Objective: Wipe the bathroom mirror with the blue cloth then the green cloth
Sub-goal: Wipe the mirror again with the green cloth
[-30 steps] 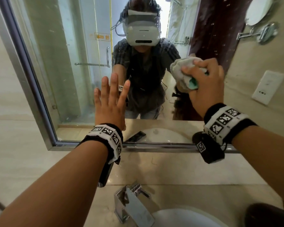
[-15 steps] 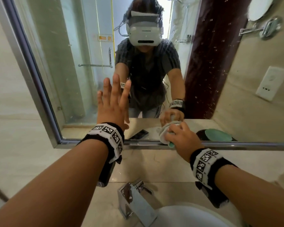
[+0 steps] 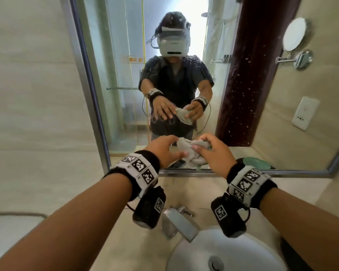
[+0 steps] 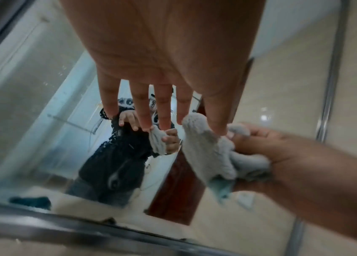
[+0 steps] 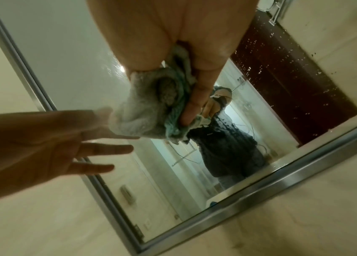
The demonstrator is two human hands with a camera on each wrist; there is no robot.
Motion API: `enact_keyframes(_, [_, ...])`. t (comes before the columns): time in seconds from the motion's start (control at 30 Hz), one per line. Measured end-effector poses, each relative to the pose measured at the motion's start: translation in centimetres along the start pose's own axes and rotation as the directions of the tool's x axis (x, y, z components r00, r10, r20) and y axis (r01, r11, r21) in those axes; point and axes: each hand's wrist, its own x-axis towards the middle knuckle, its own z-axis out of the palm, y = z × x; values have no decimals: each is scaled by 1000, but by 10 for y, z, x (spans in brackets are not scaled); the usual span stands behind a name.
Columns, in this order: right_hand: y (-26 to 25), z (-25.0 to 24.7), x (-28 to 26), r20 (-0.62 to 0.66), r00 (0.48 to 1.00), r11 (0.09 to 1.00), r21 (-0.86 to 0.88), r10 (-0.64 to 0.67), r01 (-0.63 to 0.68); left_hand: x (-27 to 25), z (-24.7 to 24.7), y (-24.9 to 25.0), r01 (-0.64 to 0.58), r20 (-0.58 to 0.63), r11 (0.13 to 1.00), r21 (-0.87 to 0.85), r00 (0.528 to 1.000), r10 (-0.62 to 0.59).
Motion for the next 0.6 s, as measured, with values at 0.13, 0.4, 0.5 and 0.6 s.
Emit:
enact_keyframes(0.13, [-37,12,-18,57,996,990,122,64,-70,-41,-9,3,-1,-38,944,-330,999,-12])
enact_keyframes(0.4, [-83,24,-35,9,996,967,-239,-86,86,-85,-54,-19,-10,-119,956,-292,993,-25])
enact_keyframes(0.5, [-95,35,-40,72,997,987,-158,-19,30,-93,-62,-24,5,-92,974,-225,995,-26])
enact_keyframes(0.6, [-102,41,-40,77,997,983,-185,14,1,-96,-67,-34,19,-64,985,-170,997,-30])
